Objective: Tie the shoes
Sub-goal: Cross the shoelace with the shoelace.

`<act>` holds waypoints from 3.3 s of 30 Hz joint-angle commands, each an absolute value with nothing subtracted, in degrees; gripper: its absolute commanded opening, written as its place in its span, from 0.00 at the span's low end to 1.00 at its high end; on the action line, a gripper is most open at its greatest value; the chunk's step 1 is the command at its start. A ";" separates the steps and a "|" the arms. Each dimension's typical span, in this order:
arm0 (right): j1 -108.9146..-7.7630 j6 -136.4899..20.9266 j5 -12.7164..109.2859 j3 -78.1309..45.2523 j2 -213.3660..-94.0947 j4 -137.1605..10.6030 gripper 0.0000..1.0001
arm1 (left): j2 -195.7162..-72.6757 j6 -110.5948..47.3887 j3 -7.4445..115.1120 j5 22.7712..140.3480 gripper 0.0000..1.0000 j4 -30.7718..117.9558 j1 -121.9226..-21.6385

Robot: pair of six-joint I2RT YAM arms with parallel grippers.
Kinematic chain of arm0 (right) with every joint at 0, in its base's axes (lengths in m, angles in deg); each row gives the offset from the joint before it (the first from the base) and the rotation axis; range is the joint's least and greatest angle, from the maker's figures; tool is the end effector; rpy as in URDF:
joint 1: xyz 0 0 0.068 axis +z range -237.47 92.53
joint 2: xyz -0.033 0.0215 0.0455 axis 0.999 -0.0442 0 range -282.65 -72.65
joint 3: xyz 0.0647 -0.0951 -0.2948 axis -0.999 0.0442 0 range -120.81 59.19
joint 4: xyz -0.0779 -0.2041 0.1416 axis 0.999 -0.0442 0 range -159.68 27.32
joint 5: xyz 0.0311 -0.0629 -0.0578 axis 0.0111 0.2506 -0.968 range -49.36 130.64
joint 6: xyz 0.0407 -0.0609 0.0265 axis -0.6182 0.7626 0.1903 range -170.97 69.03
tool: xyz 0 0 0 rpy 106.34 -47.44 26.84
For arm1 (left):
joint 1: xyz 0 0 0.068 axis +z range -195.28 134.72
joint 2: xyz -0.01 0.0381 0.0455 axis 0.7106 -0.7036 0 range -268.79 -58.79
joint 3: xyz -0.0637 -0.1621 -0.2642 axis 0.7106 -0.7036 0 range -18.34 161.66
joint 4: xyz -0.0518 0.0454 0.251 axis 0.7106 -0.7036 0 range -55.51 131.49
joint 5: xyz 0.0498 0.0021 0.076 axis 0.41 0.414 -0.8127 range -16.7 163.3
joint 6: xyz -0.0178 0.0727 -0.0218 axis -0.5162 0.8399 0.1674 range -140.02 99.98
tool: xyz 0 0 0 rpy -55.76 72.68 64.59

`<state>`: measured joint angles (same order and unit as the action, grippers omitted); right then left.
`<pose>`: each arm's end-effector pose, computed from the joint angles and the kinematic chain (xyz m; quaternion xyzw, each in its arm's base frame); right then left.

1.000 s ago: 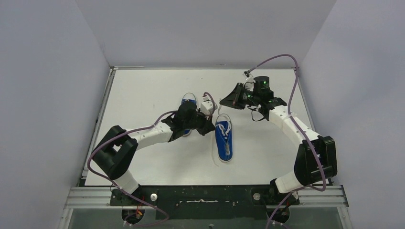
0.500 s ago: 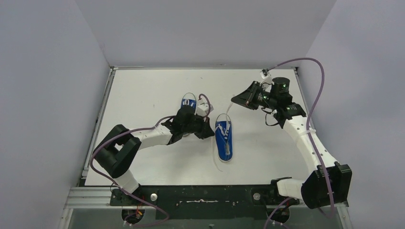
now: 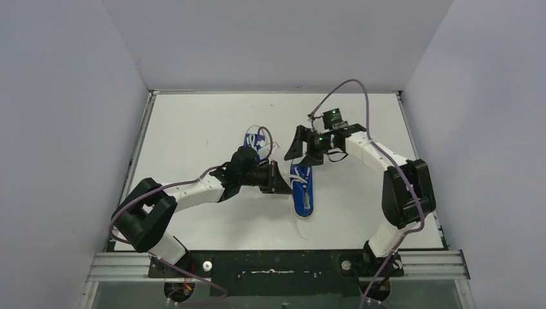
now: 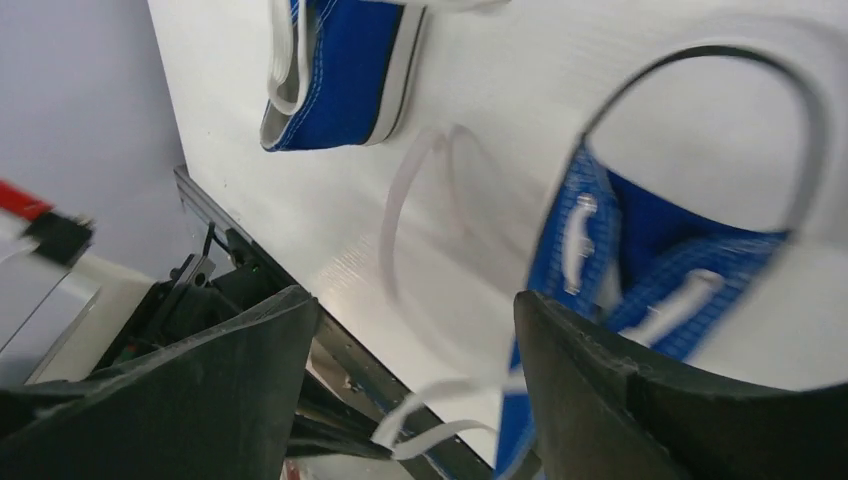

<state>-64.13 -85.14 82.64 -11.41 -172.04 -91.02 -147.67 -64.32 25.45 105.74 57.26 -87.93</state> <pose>0.3314 0.1915 0.2498 -0.0164 0.9010 0.4284 0.0663 0.2274 -0.2580 0.2282 0.1291 0.8306 -0.5087 0.1861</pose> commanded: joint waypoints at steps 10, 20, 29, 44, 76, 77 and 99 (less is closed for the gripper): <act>-63.15 -68.29 78.67 9.37 -136.15 -92.49 0.67 | -147.58 -93.28 28.01 110.51 0.00 70.00 -87.16; -55.98 -72.34 73.00 27.29 -128.04 -72.91 0.73 | -152.66 -100.57 32.82 114.61 0.00 76.15 -84.42; -50.74 -73.41 63.40 29.65 -132.97 -63.63 0.38 | -153.44 -101.48 33.86 117.02 0.00 76.05 -82.19; -55.10 -81.95 70.62 4.60 -131.33 -103.50 0.00 | -150.03 -38.13 44.88 111.70 0.67 35.61 -80.19; -61.33 -77.79 96.70 -2.63 -134.95 -97.79 0.00 | -170.19 -13.08 58.42 116.64 0.00 28.33 -81.19; -61.35 -76.26 97.74 -3.23 -135.81 -98.81 0.00 | -168.86 -16.19 57.10 119.70 0.00 31.44 -80.55; -68.65 -72.51 99.16 -13.06 -150.25 -95.49 0.00 | -181.04 -69.51 47.61 136.69 0.07 105.55 -79.90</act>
